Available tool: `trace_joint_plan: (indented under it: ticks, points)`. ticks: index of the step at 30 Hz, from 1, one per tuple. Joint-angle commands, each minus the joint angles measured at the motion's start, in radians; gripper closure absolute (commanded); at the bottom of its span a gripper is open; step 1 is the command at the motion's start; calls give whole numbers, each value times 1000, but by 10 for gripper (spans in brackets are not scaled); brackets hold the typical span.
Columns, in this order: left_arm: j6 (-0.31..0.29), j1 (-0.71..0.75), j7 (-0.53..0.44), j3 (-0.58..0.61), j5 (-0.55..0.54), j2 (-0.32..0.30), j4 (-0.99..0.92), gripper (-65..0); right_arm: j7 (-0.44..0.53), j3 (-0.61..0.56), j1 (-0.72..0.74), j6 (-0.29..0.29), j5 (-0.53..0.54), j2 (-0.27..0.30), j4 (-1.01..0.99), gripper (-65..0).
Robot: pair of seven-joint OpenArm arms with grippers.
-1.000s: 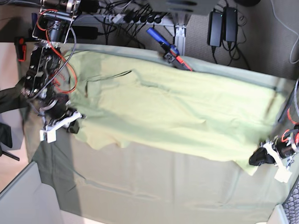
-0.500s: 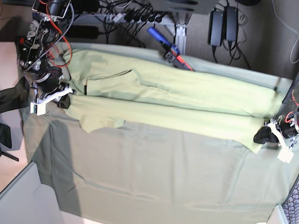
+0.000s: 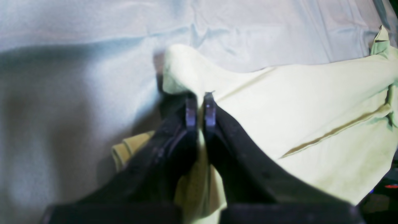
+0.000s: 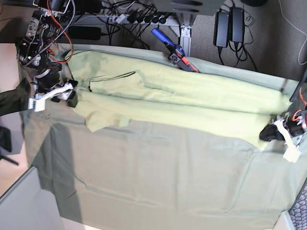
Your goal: Fold the T-shirt properly
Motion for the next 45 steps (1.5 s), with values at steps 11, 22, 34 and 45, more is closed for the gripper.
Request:
trace_joint_plan:
  ticks: [11, 22, 34, 45]
  points:
    - [-13, -19, -17, -8, -18, -22, 44, 0, 24, -54, 243, 24, -44, 3, -60, -407]
    - [-13, -18, -17, -8, -18, -22, 46, 0, 40, -231, 262, 24, -111, -22, -241, -405]
    - [-13, -19, 24, -8, -18, -23, 47, 0, 35, -231, 251, 25, -103, -79, -240, 0]
    - [-13, -18, 62, -9, -18, -35, 84, 0, -59, -227, 198, 28, -47, -71, -20, 0]
